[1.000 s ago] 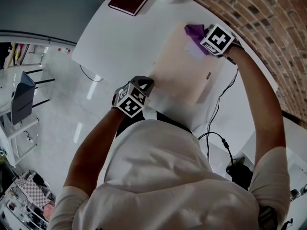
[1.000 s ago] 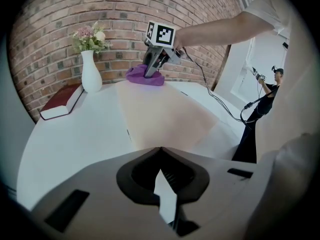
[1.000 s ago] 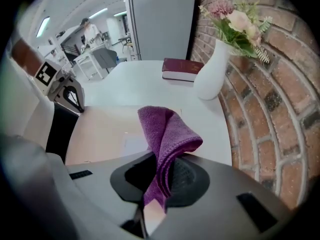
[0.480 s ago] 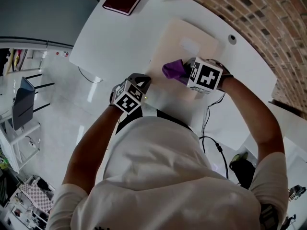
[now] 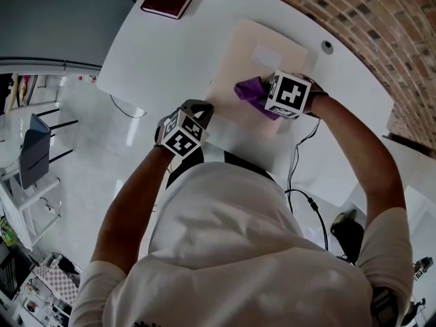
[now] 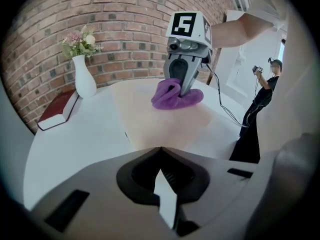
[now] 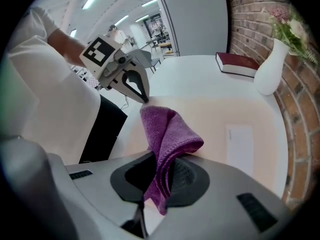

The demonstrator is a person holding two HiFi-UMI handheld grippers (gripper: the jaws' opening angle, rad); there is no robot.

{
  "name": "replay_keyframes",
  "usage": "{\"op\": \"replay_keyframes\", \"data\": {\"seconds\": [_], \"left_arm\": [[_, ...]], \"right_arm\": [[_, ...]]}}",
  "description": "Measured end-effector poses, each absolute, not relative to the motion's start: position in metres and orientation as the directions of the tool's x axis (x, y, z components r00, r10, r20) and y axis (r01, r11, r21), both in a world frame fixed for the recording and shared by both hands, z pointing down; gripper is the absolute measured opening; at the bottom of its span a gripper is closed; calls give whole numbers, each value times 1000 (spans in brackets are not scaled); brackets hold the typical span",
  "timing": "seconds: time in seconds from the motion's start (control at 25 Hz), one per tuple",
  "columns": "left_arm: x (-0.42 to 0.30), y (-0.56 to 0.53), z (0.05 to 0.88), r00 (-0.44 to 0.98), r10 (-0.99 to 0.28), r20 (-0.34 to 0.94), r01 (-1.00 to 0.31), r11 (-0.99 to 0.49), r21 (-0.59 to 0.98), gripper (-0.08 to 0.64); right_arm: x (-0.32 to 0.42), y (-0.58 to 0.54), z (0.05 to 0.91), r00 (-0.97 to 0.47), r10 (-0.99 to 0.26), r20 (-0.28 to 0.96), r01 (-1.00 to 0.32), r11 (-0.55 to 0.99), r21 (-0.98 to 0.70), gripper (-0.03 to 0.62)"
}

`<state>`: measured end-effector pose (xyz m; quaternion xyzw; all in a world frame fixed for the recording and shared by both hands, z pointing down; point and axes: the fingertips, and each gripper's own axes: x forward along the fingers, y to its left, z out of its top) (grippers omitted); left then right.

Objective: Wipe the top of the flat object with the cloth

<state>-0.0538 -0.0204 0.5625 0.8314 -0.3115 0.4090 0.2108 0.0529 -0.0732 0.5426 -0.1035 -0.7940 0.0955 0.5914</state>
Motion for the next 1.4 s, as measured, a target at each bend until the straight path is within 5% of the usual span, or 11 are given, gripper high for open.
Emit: {"op": "replay_keyframes", "data": {"seconds": [0.92, 1.16, 1.4], "left_arm": [[-53, -20, 562, 447, -342, 826, -670, -740, 57, 24], [-51, -20, 563, 443, -343, 828, -676, -735, 57, 25], [-52, -18, 562, 449, -340, 826, -659, -750, 50, 25]], "right_arm": [[139, -273, 548, -162, -104, 981, -289, 956, 54, 74], [135, -256, 534, -193, -142, 971, -241, 966, 94, 74], [108, -161, 511, -292, -11, 956, -119, 993, -25, 74]]}}
